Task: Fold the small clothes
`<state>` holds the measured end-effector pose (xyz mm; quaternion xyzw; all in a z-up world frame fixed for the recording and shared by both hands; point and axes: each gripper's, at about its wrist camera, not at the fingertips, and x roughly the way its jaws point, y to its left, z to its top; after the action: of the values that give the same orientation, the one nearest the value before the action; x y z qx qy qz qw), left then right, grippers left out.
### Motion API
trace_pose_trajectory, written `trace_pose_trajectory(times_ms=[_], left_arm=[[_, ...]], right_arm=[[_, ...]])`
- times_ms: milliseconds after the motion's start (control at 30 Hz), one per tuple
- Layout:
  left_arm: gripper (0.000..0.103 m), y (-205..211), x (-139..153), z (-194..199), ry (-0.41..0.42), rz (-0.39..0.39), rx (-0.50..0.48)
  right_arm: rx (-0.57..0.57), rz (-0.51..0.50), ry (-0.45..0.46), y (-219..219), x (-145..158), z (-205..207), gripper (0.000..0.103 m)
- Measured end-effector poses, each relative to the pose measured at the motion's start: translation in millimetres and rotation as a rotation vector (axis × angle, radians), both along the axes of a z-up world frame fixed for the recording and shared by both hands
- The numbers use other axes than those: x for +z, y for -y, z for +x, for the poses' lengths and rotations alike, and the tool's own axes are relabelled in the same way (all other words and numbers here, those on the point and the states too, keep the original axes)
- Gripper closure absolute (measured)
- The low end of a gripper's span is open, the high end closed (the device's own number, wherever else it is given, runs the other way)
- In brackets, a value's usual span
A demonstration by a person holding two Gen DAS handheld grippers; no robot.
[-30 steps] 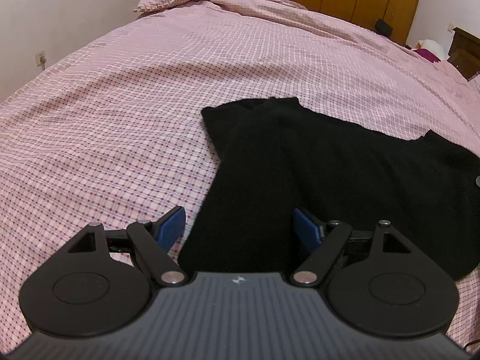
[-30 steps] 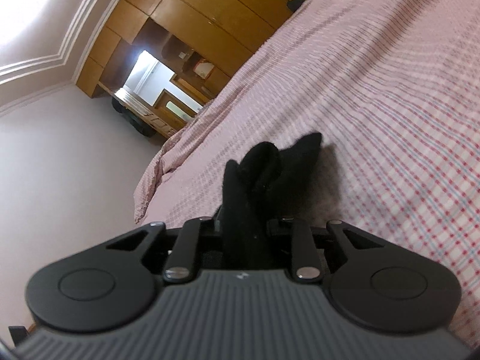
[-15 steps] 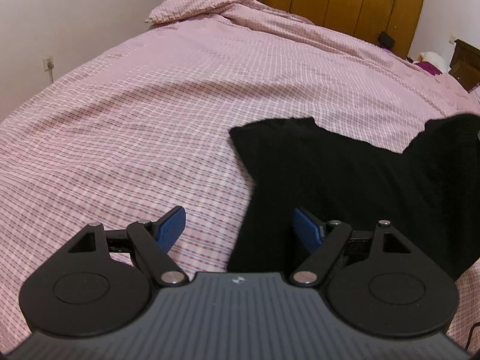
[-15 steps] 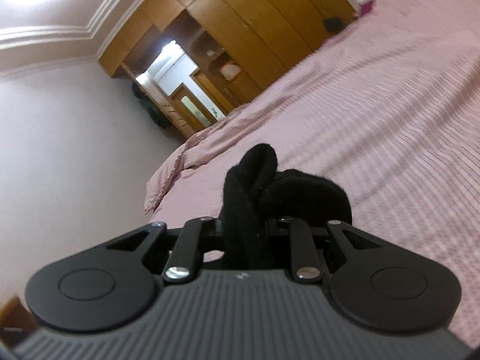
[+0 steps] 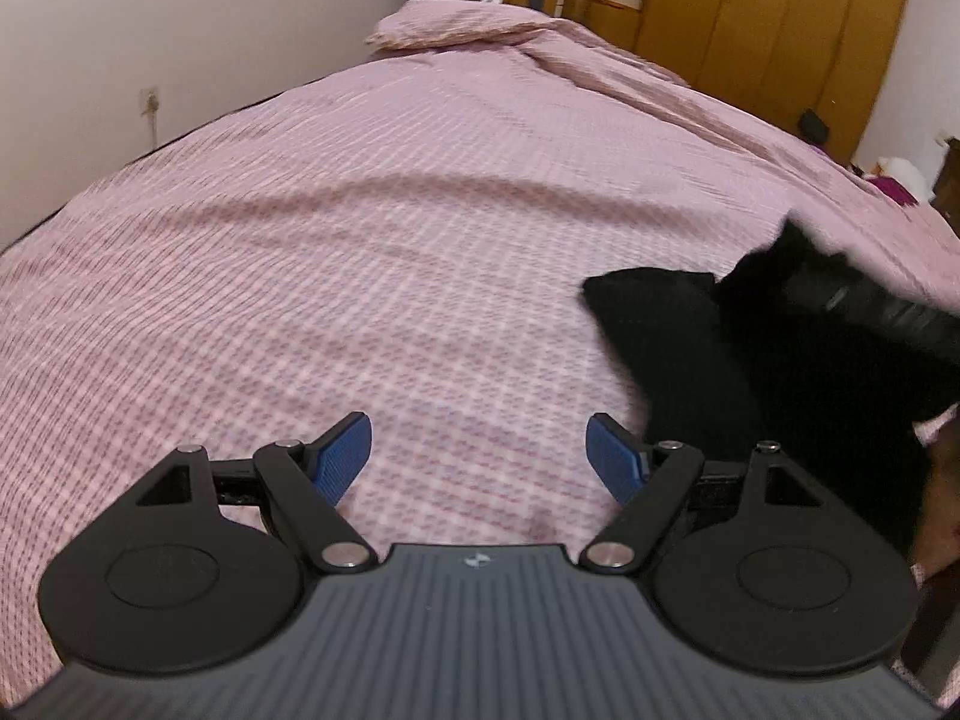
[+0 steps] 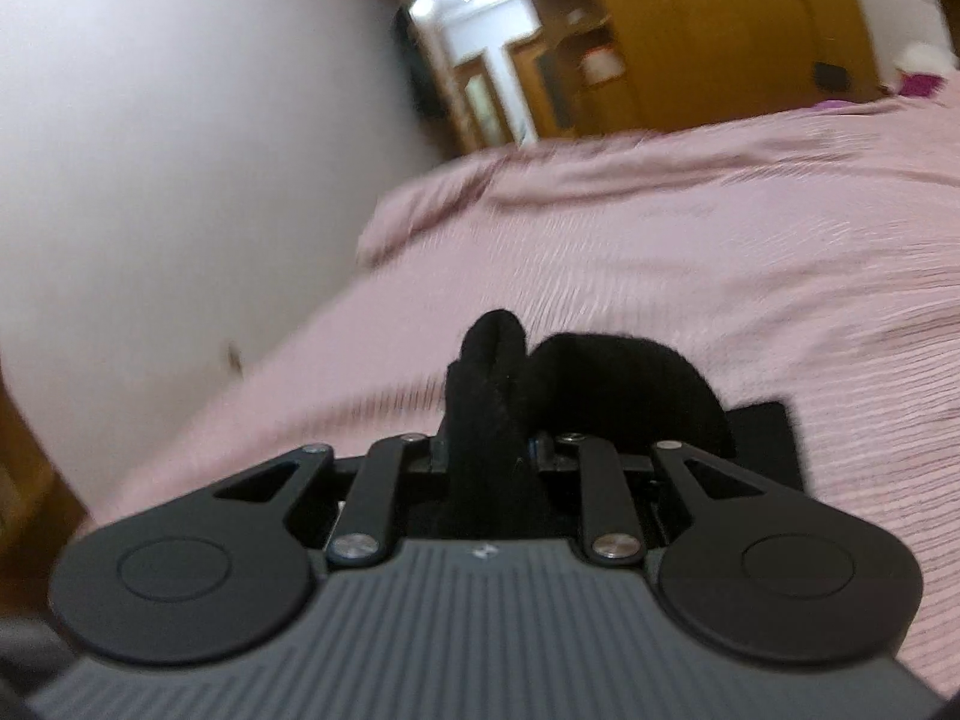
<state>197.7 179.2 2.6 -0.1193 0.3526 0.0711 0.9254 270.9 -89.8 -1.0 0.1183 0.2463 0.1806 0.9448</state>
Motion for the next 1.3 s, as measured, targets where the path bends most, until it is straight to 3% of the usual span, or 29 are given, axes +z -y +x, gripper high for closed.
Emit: trace_pose_trajectory(times_ms=[133, 267, 333, 400, 500, 567, 633, 833, 933, 1067, 1300], left_arm=[[0.021, -19, -5, -8, -0.003, -0.016, 0.022], [0.021, -33, -7, -13, 0.004, -0.017, 0.041], [0.021, -39, -8, -15, 0.008, -0.03, 0.054], [0.021, -43, -9, -15, 0.007, -0.044, 0.067], [0.021, -45, -8, -15, 0.007, -0.064, 0.075], [0.021, -42, -6, -16, 0.016, -0.066, 0.065], [0.021, -39, -3, -16, 0.021, -0.061, 0.056], [0.021, -21, 13, -14, 0.061, -0.097, 0.005], [0.021, -7, 22, -14, 0.084, -0.128, -0.043], [0.02, 17, 32, -12, 0.102, -0.169, -0.125], [0.021, 58, 26, 3, 0.082, -0.196, -0.213]], right_arm=[[0.039, -0.083, -0.058, -25, -28, 7, 0.081], [0.009, -0.062, -0.023, -22, -7, 3, 0.081], [0.012, -0.096, 0.024, -32, 4, -5, 0.081], [0.041, -0.129, 0.014, -43, 6, -5, 0.081], [0.113, -0.239, -0.037, -68, -11, -5, 0.075], [0.126, -0.257, 0.013, -70, -13, -18, 0.067], [0.164, -0.23, 0.028, -64, -6, -29, 0.057], [0.272, -0.02, 0.032, -19, 25, -64, 0.059], [0.241, 0.01, 0.054, 6, 33, -79, 0.059], [0.117, -0.061, 0.072, 34, 28, -86, 0.059], [-0.081, 0.031, -0.051, 86, -4, -79, 0.057]])
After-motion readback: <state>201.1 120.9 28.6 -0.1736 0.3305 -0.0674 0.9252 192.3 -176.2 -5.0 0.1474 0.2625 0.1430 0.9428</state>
